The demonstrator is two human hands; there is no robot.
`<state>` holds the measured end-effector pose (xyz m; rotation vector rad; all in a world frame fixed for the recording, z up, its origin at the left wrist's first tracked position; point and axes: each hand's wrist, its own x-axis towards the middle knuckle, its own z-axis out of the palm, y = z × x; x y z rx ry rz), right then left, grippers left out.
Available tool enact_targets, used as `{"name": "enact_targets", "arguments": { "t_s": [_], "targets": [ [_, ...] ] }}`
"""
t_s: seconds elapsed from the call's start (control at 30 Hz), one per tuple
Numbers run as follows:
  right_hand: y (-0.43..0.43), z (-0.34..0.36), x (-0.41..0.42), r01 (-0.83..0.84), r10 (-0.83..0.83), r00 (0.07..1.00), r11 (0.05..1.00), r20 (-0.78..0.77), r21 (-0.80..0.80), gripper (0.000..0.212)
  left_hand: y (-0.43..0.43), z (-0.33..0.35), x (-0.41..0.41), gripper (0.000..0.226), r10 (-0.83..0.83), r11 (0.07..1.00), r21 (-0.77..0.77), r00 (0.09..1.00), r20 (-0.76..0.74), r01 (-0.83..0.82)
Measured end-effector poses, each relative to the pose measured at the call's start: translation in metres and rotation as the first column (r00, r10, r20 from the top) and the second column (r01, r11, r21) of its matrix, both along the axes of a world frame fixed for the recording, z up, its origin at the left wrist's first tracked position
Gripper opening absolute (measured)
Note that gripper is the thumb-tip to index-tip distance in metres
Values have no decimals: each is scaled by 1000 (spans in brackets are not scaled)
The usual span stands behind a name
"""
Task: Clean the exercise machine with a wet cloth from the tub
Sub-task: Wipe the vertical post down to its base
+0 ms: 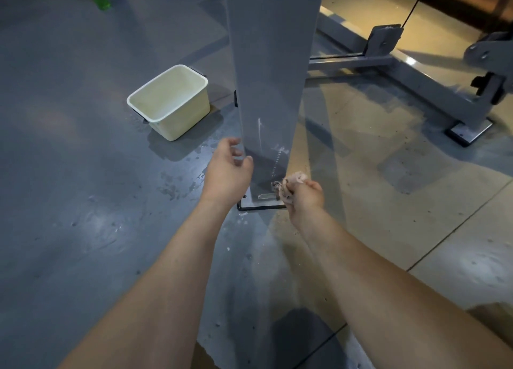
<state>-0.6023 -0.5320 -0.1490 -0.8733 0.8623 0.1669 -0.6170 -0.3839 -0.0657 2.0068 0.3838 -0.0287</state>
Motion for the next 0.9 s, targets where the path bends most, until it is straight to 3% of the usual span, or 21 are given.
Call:
{"name": "enact_targets", "arguments": {
  "t_s": [0.13, 0.23, 0.37, 0.5, 0.6, 0.7, 0.77, 0.83, 0.9],
  "targets": [
    [37, -33, -2, 113, -113, 993, 992, 10, 51, 30, 1, -10, 5, 59, -9, 999, -43, 994, 108, 14],
    [54, -41, 4, 169, -182, 980, 975, 78, 147, 34, -2, -13, 11, 55, -95, 994, -47, 982, 163, 104],
    [60, -49, 14, 260, -284, 956, 937, 75, 231, 37, -3, -18, 19, 50, -73, 997, 4, 983, 167, 73],
    [55, -36, 20, 274, -272, 961, 933, -41, 234, 39, -7, -15, 24, 38, 41, 993, 97, 972, 232, -65],
    [54, -8, 19, 284, -294, 956, 914, -6, 289, 33, -5, -20, 30, 30, 59, 980, 167, 955, 290, -111],
    [58, 8, 18, 308, -339, 936, 920, 97, 241, 23, -4, -26, 34, 29, 52, 970, 207, 944, 325, -124],
    [54, 10, 15, 321, -349, 931, 923, 110, 213, 34, -4, -27, 35, 27, 52, 967, 220, 948, 315, -126],
    [49, 5, 13, 328, -354, 933, 909, 64, 257, 39, -3, -25, 35, 24, 36, 966, 233, 954, 298, -110],
    [44, 4, 11, 319, -324, 946, 915, -19, 248, 28, -2, -21, 33, 24, 17, 972, 220, 956, 291, -84]
  ]
}}
